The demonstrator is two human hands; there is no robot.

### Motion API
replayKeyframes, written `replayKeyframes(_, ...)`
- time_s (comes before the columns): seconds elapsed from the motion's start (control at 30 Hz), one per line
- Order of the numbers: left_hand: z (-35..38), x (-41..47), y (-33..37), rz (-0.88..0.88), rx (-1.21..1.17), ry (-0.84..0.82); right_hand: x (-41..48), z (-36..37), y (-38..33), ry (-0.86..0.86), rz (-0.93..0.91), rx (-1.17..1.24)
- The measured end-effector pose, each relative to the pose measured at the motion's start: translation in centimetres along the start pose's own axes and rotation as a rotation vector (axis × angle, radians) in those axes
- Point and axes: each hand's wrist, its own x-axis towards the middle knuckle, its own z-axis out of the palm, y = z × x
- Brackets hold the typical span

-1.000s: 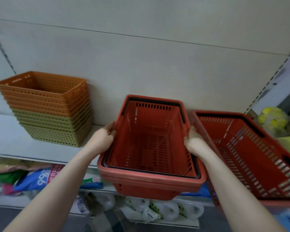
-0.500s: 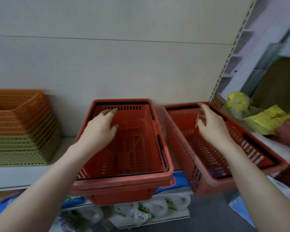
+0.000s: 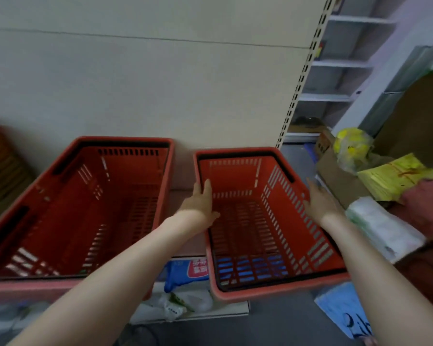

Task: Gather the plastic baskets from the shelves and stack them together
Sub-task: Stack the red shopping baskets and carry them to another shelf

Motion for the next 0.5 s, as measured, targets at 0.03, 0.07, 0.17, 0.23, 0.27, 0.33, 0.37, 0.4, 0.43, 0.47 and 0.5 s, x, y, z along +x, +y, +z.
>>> replayKeyframes(0.03,0.1,-0.1,0.1,-0.029,-0.01,0.003,-0.1,0.4,0.2,0.0,-0.025,0.024)
replayKeyframes(0.07,0.1,-0.2,0.2,-0.058,-0.023,0.007,-0.5,0.6,0.1,0.009,-0.035,0.041)
replayKeyframes(0.17,0.1,-0.1,0.0,-0.1,-0.062,-0.014,-1.0,0.5,-0.4,0.058,-0.047,0.079)
replayKeyframes(0.23,0.0,-0.2,-0.3,-0.091,-0.085,-0.001,-1.6,0.3,-0.5,0.07,-0.05,0.096)
replayKeyframes(0.27,-0.1,-0.3,-0.5,-0.086,-0.105,0.01,-2.1,0.0,-0.6,0.077,-0.048,0.103)
replayKeyframes(0.33,-0.5,-0.8,-0.9,-0.061,-0.141,0.023,-3.6,-0.9,-1.1,0.115,-0.047,0.133)
replayKeyframes(0.37,-0.8,-1.1,-1.1,-0.031,-0.164,0.042,-4.4,-1.4,-1.3,0.148,-0.053,0.145)
replayKeyframes(0.4,-1.1,-1.4,-1.4,0.016,-0.192,0.073,-5.3,-2.1,-1.6,0.188,-0.053,0.151)
replayKeyframes(0.43,-1.5,-1.8,-1.6,0.071,-0.235,0.115,-6.0,-2.9,-2.0,0.232,-0.049,0.148)
replayKeyframes(0.47,-2.0,-2.3,-1.9,0.126,-0.282,0.166,-6.9,-3.9,-2.4,0.275,-0.036,0.136)
replayKeyframes(0.5,-2.5,-2.7,-2.1,0.172,-0.318,0.224,-7.8,-5.0,-3.1,0.323,-0.027,0.124)
